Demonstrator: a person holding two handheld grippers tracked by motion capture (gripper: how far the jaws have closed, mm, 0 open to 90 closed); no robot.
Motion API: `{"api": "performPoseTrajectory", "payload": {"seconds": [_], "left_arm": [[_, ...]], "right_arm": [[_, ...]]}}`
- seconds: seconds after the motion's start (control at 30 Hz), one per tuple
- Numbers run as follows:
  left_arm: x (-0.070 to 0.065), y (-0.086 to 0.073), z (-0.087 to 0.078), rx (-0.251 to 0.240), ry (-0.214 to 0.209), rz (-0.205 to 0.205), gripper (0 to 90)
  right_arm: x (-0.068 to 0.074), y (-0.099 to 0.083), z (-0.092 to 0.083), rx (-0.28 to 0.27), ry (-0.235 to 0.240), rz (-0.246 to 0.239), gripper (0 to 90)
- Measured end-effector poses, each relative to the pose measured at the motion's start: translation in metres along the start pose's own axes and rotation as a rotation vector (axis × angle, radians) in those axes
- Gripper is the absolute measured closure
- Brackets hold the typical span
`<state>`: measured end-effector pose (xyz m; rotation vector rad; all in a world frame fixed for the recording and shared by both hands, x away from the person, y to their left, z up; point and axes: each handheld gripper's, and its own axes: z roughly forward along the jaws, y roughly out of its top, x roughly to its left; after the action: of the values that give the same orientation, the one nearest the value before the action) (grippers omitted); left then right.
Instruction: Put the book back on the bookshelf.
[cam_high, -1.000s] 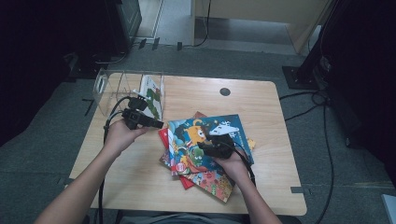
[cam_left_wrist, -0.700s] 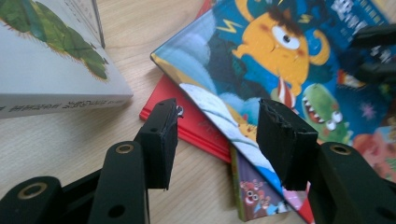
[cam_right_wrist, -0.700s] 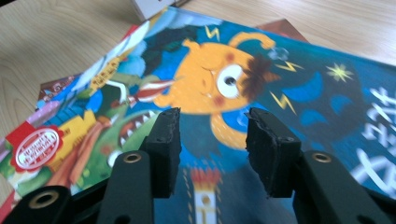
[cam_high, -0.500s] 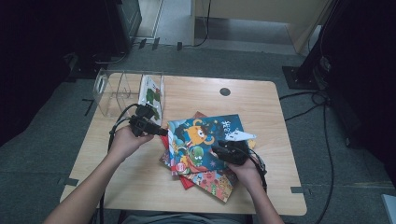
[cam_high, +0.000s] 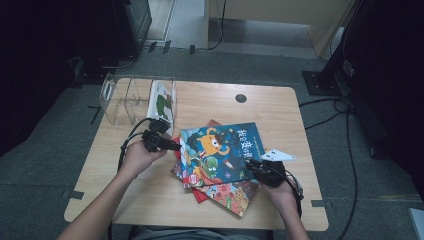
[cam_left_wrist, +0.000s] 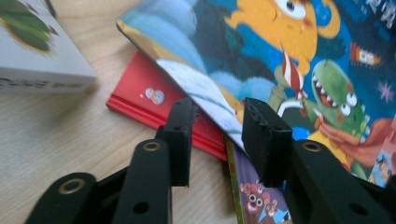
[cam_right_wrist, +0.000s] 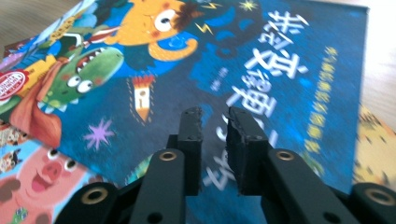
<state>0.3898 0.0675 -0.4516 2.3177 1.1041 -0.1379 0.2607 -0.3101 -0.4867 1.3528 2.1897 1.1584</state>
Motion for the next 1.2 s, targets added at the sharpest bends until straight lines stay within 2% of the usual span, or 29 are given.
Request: {"api": "performPoseTrajectory", "payload": {"seconds": [0.07, 0.17, 0.37, 0.4, 0.47, 0.57, 0.7, 0.83, 0.9, 0.93, 1.0, 1.2], "left_arm": [[0.0, 0.0, -0.001, -0.021, -0.012, -0.003, 67.7], [0.0, -0.001, 0.0, -0.034, 0.01, 0.008, 69.9], [0.0, -0.001, 0.004, -0.036, -0.003, 0.015, 73.9], [-0.002, -0.001, 0.006, -0.028, 0.009, 0.031, 73.9], [-0.003, -0.001, 0.007, -0.023, 0.009, 0.036, 73.9], [-0.002, 0.0, 0.008, -0.032, -0.001, 0.027, 74.6], [0.001, 0.0, 0.006, -0.062, -0.024, 0.013, 76.6], [0.002, 0.0, 0.007, -0.059, -0.018, 0.02, 79.8], [0.004, 0.0, 0.007, -0.059, -0.021, 0.009, 81.6], [0.005, 0.0, 0.006, -0.059, -0.019, 0.009, 81.7], [0.005, -0.001, 0.004, -0.068, -0.016, 0.009, 82.3], [0.006, -0.002, 0.003, -0.073, -0.011, 0.012, 82.3]], "right_arm": [[-0.002, -0.004, -0.003, 0.0, -0.01, 0.011, 77.6], [-0.005, -0.009, -0.006, 0.007, -0.03, 0.032, 79.3], [-0.006, -0.016, -0.009, 0.008, -0.045, 0.027, 81.9], [-0.007, -0.019, -0.012, 0.002, -0.049, 0.034, 82.5], [-0.008, -0.02, -0.013, 0.002, -0.052, 0.038, 83.0], [-0.01, -0.024, -0.02, 0.006, -0.063, 0.055, 85.9], [-0.013, -0.028, -0.025, 0.013, -0.065, 0.074, 90.0], [-0.013, -0.03, -0.03, 0.03, -0.067, 0.066, 90.0], [-0.015, -0.031, -0.033, 0.037, -0.055, 0.077, 90.0], [-0.015, -0.032, -0.034, 0.046, -0.047, 0.085, 90.0], [-0.015, -0.034, -0.035, 0.086, -0.055, 0.069, 90.0], [-0.019, -0.033, -0.033, 0.066, -0.047, 0.079, 90.0]]}}
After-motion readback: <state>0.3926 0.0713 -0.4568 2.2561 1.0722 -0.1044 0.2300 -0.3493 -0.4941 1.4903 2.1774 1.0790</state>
